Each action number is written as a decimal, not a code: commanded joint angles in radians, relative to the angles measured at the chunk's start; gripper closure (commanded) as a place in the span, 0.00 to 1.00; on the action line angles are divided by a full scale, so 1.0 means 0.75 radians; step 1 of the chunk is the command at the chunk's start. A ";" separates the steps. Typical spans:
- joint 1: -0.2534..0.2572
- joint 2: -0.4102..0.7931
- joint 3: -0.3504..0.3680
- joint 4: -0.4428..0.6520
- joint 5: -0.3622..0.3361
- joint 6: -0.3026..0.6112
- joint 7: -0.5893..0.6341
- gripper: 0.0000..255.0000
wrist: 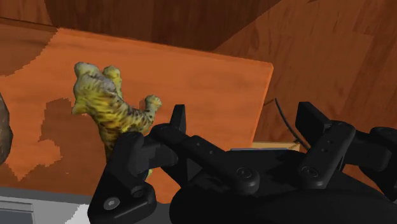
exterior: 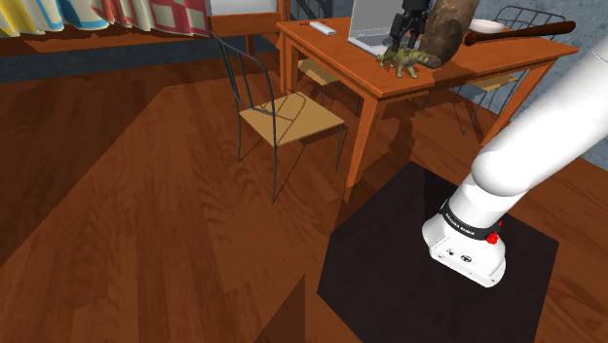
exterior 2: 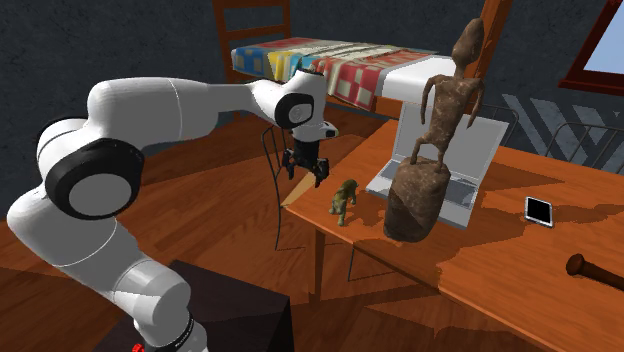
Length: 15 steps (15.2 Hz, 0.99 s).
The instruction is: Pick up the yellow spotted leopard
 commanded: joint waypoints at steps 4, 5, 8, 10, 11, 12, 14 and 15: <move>-0.058 0.252 -0.089 0.240 0.084 -0.031 -0.123 0.00; -0.073 0.306 -0.103 0.295 0.105 -0.043 -0.147 0.00; -0.134 0.476 -0.137 0.477 0.177 -0.090 -0.215 0.00; -0.152 0.516 -0.140 0.504 0.194 -0.085 -0.230 0.00; -0.151 0.516 -0.140 0.486 0.194 -0.067 -0.231 0.00; -0.150 0.517 -0.139 0.469 0.195 -0.050 -0.232 0.00; -0.149 0.519 -0.138 0.436 0.196 -0.014 -0.233 0.00; -0.148 0.520 -0.137 0.420 0.197 0.003 -0.234 0.00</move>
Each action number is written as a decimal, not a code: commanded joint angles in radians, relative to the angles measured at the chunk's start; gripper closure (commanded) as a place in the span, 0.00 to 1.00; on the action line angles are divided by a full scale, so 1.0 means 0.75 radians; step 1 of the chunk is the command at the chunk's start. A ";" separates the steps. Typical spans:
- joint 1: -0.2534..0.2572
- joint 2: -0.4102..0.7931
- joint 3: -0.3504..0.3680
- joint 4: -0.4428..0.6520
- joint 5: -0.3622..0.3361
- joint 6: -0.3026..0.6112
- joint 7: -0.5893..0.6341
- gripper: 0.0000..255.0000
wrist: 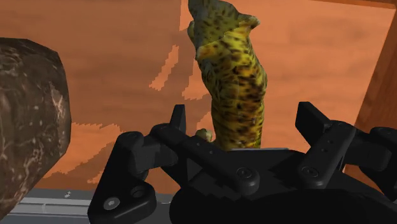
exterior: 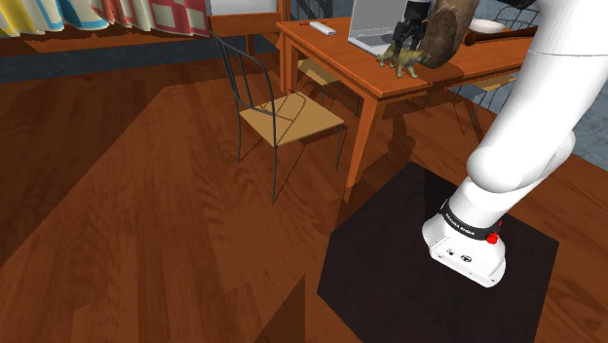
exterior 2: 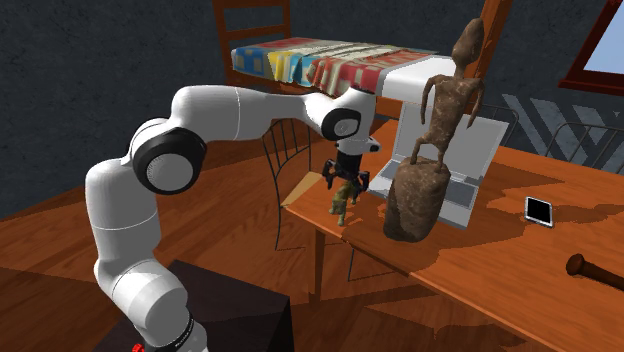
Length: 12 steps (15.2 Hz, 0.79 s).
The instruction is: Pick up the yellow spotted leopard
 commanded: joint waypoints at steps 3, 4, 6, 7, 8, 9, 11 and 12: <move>0.002 0.002 0.001 -0.045 0.002 0.047 -0.003 0.00; 0.001 0.003 0.001 -0.042 0.003 0.045 -0.003 1.00; 0.001 0.003 0.001 -0.041 0.003 0.044 -0.003 1.00; 0.001 0.003 0.001 -0.040 0.003 0.044 -0.003 1.00; 0.001 0.003 0.001 -0.040 0.002 0.043 -0.003 1.00; 0.001 0.003 0.001 -0.040 0.003 0.043 -0.003 1.00; 0.001 0.004 0.001 -0.039 0.003 0.043 -0.003 1.00; 0.001 0.004 0.001 -0.039 0.003 0.043 -0.003 1.00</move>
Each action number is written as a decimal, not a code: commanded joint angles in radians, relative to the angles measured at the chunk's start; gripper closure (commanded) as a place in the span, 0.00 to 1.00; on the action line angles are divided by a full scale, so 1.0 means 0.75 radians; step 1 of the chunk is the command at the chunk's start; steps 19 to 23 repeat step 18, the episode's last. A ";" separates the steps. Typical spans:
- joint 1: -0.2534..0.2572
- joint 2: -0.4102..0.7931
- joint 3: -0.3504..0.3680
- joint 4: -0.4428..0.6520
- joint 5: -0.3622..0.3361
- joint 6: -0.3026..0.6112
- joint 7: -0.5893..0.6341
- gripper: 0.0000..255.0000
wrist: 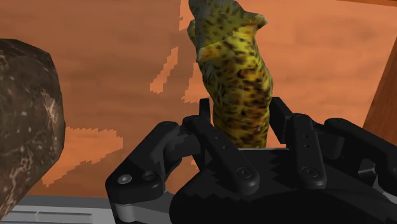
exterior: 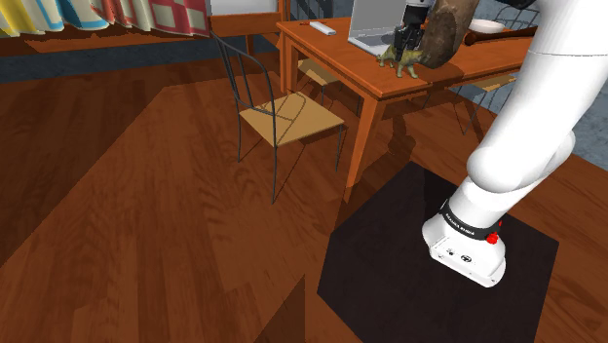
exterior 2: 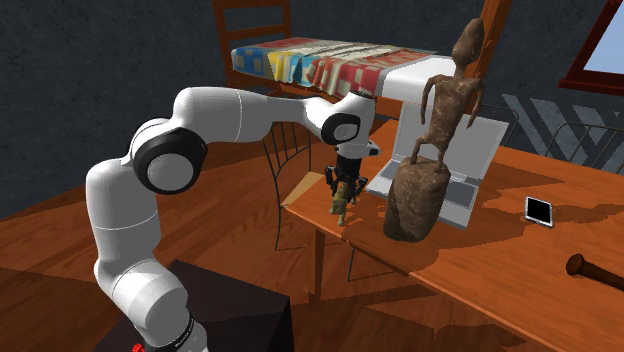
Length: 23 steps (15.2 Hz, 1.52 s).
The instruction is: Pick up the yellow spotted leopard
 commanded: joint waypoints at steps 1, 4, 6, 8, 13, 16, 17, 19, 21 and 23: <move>0.000 -0.001 0.000 -0.006 -0.001 0.005 0.000 1.00; -0.001 -0.006 -0.002 0.042 -0.004 -0.047 0.003 1.00; -0.003 -0.008 -0.003 0.075 -0.006 -0.083 0.005 1.00; -0.004 -0.008 -0.004 0.111 -0.006 -0.118 0.006 1.00; -0.011 -0.003 -0.006 0.208 -0.005 -0.210 0.008 1.00; -0.017 0.005 -0.008 0.272 -0.002 -0.267 0.007 1.00; -0.017 0.005 -0.008 0.275 -0.002 -0.270 0.008 1.00; -0.017 0.006 -0.008 0.275 -0.002 -0.270 0.007 1.00; -0.017 0.006 -0.008 0.275 -0.002 -0.270 0.007 1.00; -0.017 0.006 -0.008 0.275 -0.002 -0.270 0.007 1.00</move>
